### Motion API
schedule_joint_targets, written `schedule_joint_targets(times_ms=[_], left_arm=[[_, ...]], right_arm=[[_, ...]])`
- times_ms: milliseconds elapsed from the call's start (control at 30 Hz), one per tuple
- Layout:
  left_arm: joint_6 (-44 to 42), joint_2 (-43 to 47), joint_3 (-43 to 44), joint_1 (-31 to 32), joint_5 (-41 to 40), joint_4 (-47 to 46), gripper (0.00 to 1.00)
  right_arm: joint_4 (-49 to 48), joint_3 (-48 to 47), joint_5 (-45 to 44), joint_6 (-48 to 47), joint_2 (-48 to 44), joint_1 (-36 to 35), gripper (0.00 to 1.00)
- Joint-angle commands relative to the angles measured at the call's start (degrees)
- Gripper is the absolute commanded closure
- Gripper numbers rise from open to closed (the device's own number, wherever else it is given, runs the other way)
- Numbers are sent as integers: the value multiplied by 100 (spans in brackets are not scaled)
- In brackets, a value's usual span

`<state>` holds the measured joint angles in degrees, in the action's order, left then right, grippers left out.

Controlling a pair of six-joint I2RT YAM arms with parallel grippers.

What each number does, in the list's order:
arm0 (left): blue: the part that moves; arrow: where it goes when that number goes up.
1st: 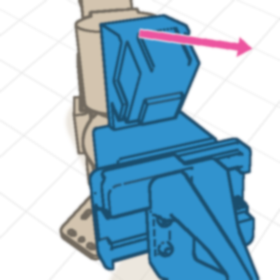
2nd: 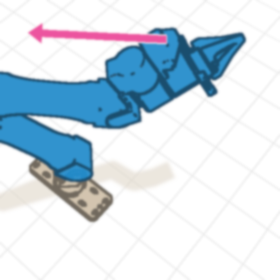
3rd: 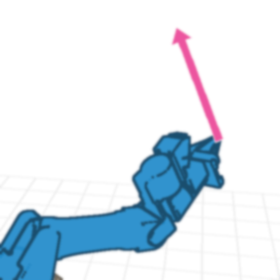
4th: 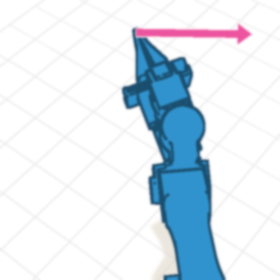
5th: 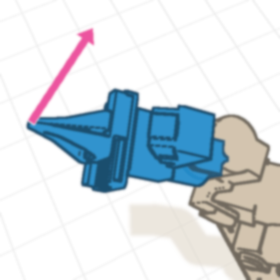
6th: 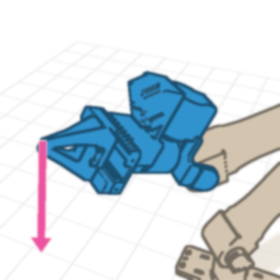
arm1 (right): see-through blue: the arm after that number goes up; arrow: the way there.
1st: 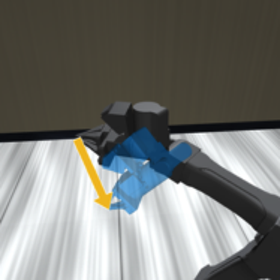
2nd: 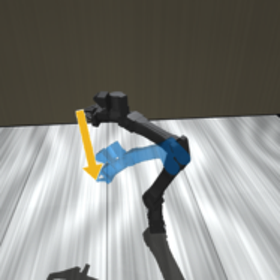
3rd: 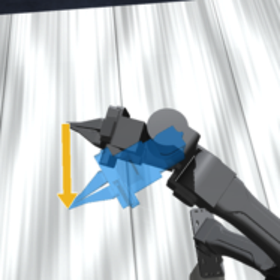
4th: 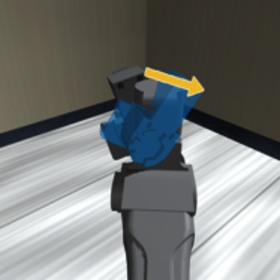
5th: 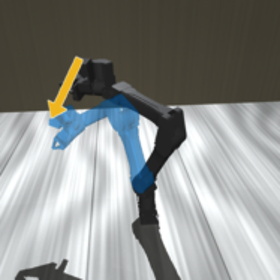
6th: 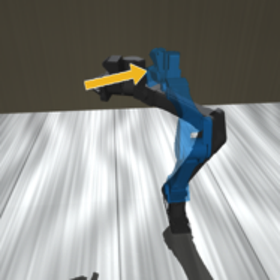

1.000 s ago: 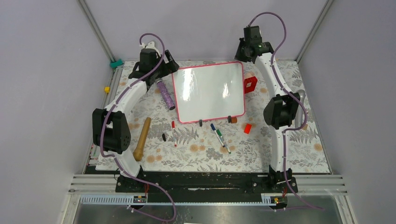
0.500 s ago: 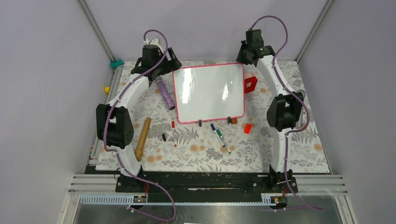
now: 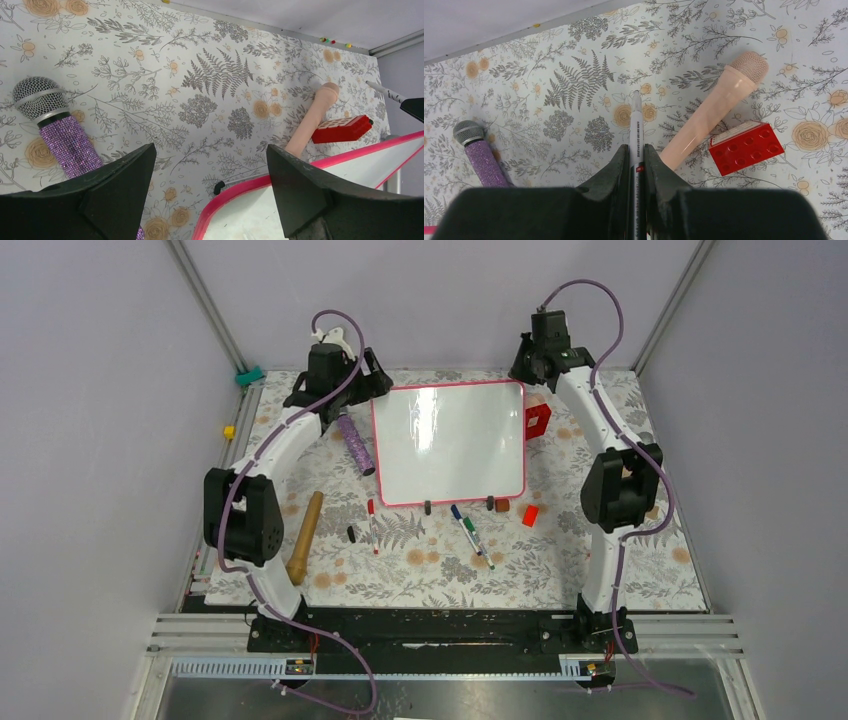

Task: Write a sentence on the whiteboard
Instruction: Move the whiteboard to the center of the board.

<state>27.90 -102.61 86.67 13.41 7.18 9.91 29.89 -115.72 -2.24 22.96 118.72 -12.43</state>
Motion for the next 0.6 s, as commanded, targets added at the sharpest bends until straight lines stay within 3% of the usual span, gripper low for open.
schedule_joint_targets(times_ms=[0, 567], left_arm=[[-181, 420, -430, 108, 52, 259, 18], [199, 1230, -1588, 239, 101, -273, 21]], right_arm=[[253, 195, 154, 15, -291, -68, 100], [132, 412, 147, -39, -619, -66, 100]])
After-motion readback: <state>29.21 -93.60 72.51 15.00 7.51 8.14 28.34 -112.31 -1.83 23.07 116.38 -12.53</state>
